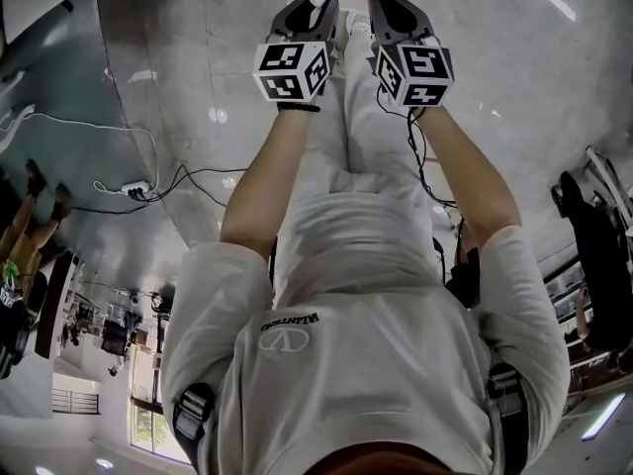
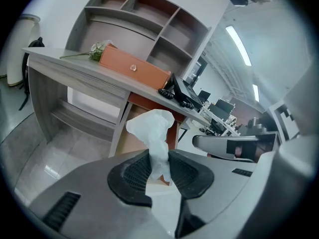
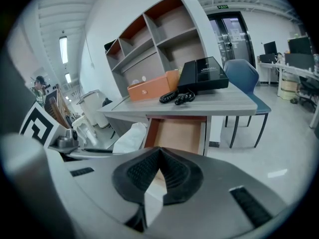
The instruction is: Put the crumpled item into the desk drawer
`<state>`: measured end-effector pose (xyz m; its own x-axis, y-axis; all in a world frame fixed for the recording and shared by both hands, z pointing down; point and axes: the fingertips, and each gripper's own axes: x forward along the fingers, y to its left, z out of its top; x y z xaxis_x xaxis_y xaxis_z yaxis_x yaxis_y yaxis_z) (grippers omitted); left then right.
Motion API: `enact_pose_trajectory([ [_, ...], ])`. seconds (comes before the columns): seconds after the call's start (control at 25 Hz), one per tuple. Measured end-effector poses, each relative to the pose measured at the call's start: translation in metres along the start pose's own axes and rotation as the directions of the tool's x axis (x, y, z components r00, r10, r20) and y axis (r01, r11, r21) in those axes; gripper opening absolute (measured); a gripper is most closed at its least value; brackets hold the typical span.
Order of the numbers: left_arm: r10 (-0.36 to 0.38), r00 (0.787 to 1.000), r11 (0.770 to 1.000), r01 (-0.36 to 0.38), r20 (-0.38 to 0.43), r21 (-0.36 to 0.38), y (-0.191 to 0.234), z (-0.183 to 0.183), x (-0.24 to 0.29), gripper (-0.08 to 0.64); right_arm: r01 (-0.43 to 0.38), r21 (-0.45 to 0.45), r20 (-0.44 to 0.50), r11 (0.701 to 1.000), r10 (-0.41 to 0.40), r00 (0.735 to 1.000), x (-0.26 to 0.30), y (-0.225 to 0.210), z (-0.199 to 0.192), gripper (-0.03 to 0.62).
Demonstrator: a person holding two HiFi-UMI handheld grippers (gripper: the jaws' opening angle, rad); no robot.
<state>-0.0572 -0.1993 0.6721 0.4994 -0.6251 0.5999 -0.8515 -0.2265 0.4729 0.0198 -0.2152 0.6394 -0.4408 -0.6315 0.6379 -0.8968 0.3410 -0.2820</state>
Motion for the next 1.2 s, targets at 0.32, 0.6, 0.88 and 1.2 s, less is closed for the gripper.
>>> enact_pose_trajectory([
  [0.32, 0.003, 1.000, 1.000, -0.003, -0.009, -0.020, 0.016, -0.015, 0.016, 0.097, 0.032, 0.002, 0.006, 0.999, -0.032, 0.999, 0.016, -0.014, -0.011, 0.000],
  [0.6, 0.009, 1.000, 0.999, -0.010, -0.028, -0.038, 0.024, -0.028, 0.041, 0.097, 0.027, 0.022, -0.011, 0.999, -0.027, 1.000, 0.032, -0.027, -0.027, 0.000],
  [0.88, 0.013, 0.999, 0.999, -0.016, -0.048, -0.049, 0.032, -0.044, 0.055, 0.097, 0.022, 0.041, -0.026, 0.999, -0.021, 0.999, 0.050, -0.032, -0.040, 0.000],
  [1.2, 0.023, 0.998, 0.998, -0.026, -0.058, -0.057, 0.037, -0.054, 0.071, 0.097, 0.004, 0.040, -0.041, 0.999, -0.003, 0.999, 0.064, -0.039, -0.052, 0.000],
])
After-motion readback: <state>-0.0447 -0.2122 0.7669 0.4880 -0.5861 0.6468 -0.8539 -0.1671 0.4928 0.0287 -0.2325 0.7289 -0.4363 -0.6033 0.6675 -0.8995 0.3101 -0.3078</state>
